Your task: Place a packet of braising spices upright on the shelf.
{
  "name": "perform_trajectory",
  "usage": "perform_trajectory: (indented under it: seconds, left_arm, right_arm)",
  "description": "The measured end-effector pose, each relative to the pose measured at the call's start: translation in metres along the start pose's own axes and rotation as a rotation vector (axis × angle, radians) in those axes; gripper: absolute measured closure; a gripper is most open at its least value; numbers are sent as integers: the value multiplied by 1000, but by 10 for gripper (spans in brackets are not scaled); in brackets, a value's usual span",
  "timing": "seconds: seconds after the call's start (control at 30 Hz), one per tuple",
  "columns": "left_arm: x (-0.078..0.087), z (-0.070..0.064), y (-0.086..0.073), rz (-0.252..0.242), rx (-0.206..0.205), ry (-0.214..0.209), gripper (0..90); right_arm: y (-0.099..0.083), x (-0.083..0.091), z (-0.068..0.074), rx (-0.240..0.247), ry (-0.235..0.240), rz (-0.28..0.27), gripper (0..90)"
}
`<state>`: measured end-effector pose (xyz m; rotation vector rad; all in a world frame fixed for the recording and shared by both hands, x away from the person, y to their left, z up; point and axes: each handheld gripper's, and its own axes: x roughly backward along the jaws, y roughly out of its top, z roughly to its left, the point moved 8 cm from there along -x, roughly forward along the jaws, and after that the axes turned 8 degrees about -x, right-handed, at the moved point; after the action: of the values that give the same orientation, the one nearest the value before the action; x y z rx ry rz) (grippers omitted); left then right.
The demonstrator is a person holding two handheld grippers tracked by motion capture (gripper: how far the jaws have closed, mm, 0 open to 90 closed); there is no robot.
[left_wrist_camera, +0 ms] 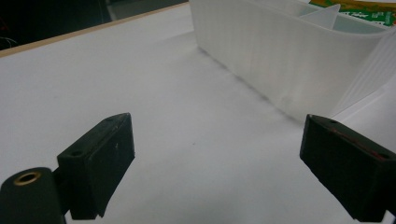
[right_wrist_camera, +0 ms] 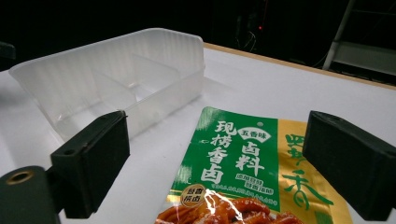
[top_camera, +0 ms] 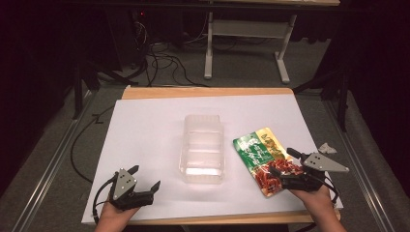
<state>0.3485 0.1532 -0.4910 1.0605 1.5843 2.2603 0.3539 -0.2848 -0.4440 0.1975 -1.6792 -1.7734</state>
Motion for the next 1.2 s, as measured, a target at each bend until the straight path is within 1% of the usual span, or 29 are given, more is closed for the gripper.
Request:
perform_trajectory:
  seconds: [0.07, 0.1, 0.13, 0.4, 0.57, 0.63, 0.7, 0.73, 0.77, 0.8, 0.83, 0.87, 0.93, 1.0, 1.07, 1.1, 1.13, 1.2]
  left_arm:
    - [0, 0, 0, -1, 3, -1, 105]
    - [1, 0, 1, -4, 0, -1, 104]
    - [1, 0, 1, -5, -1, -2, 103]
    - [1, 1, 1, -4, -2, 1, 101]
    - [2, 1, 2, -9, 2, 4, 97]
    - [3, 2, 3, -11, 3, 8, 94]
    - [3, 3, 5, -20, 18, 8, 86]
    - [4, 4, 7, -28, 37, 10, 77]
    - [4, 4, 7, -28, 37, 10, 64]
    - [5, 6, 9, -27, 55, 16, 49]
    - [5, 6, 9, -27, 55, 16, 32]
    - [5, 7, 10, -21, 62, 8, 6]
    - [5, 7, 11, -25, 62, 0, 6]
    - [5, 6, 14, -46, 71, -21, 6]
    - [5, 5, 16, -54, 69, -26, 6]
    - [4, 5, 18, -61, 69, -34, 15]
    - [4, 5, 18, -61, 69, -34, 29]
    - [3, 4, 20, -71, 65, -42, 47]
  right_arm:
    - [-1, 1, -2, -6, 1, -2, 93]
    - [-2, 2, -4, -6, -10, -1, 100]
    - [-2, 2, -4, -9, -10, -1, 105]
    - [-4, 1, -11, -19, -22, 5, 108]
    - [-3, 4, -13, -24, -32, -5, 108]
    - [-2, 5, -14, -37, -35, -15, 117]
    - [-3, 5, -16, -47, -43, -13, 133]
    - [-4, 5, -19, -56, -50, -7, 149]
    - [-5, 6, -21, -67, -55, -4, 153]
    - [-6, 6, -24, -74, -63, 0, 159]
    - [-8, 6, -26, -84, -71, 8, 174]
    - [-9, 7, -28, -91, -73, 10, 183]
    - [-10, 8, -31, -91, -80, 12, 191]
    - [-12, 11, -37, -106, -102, 16, 211]
    - [-13, 12, -39, -107, -107, 16, 221]
    - [-15, 14, -44, -116, -122, 24, 236]
    - [-15, 14, -44, -116, -122, 24, 236]
    - [-21, 17, -52, -135, -148, 44, 260]
